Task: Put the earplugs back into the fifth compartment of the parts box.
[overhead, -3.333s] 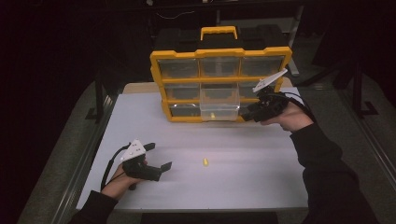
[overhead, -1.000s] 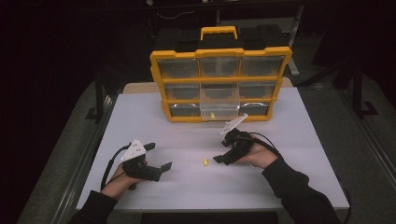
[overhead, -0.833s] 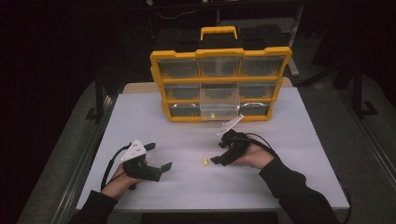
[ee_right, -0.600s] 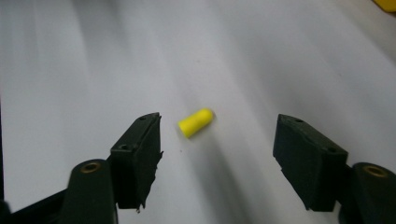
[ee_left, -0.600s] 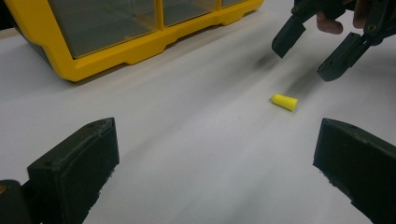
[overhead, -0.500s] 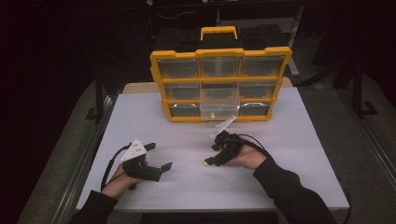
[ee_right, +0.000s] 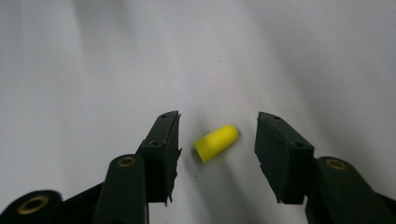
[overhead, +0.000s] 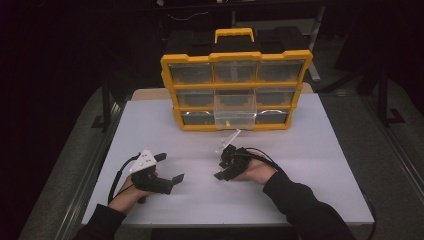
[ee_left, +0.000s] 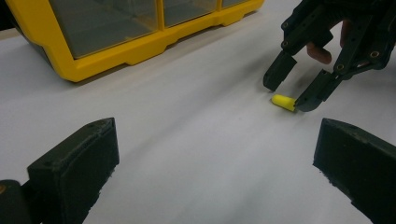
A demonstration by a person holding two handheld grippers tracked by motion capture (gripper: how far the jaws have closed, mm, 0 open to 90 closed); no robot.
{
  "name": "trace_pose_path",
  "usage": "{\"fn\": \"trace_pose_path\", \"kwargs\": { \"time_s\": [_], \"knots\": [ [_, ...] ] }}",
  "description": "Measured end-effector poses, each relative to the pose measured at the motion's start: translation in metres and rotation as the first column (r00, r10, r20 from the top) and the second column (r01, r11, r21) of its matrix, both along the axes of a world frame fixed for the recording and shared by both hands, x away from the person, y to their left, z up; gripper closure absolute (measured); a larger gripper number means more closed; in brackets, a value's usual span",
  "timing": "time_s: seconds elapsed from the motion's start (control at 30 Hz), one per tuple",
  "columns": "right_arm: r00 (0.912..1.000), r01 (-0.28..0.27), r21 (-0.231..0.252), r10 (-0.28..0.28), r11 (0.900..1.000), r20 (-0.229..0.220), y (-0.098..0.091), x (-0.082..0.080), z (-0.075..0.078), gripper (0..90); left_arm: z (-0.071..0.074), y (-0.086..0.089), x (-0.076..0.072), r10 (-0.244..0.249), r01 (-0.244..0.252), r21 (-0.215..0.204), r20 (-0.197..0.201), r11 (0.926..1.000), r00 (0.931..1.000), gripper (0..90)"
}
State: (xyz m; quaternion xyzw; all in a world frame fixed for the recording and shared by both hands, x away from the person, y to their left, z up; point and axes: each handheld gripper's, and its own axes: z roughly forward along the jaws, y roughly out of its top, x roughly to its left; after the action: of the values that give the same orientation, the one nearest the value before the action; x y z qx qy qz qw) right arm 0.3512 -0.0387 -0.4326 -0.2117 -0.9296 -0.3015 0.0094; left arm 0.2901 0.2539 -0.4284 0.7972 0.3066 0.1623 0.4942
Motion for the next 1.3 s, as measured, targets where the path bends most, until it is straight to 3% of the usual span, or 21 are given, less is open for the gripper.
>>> {"fn": "trace_pose_path", "kwargs": {
  "time_s": [0.43, 0.77, 1.3],
  "knots": [
    [0.9995, -0.011, -0.032, 0.012, 0.9994, 0.030, 0.001, -0.001, -0.001, 65.8, 0.000, 0.000, 0.000, 0.000, 0.000, 0.000, 0.000, 1.0000, 1.0000, 0.0],
    [0.9998, -0.016, -0.024, 0.016, 0.9996, -0.012, -0.001, 0.001, -0.001, 79.3, 0.000, 0.000, 0.000, 0.000, 0.000, 0.000, 0.001, 1.0000, 1.0000, 0.0],
    [0.9996, -0.007, 0.017, 0.008, 0.9998, -0.025, -0.018, 0.004, 0.017, 80.0, 0.001, 0.000, 0.000, 0.000, 0.000, -0.003, 0.004, 1.0000, 1.0000, 0.0]
  ]
}}
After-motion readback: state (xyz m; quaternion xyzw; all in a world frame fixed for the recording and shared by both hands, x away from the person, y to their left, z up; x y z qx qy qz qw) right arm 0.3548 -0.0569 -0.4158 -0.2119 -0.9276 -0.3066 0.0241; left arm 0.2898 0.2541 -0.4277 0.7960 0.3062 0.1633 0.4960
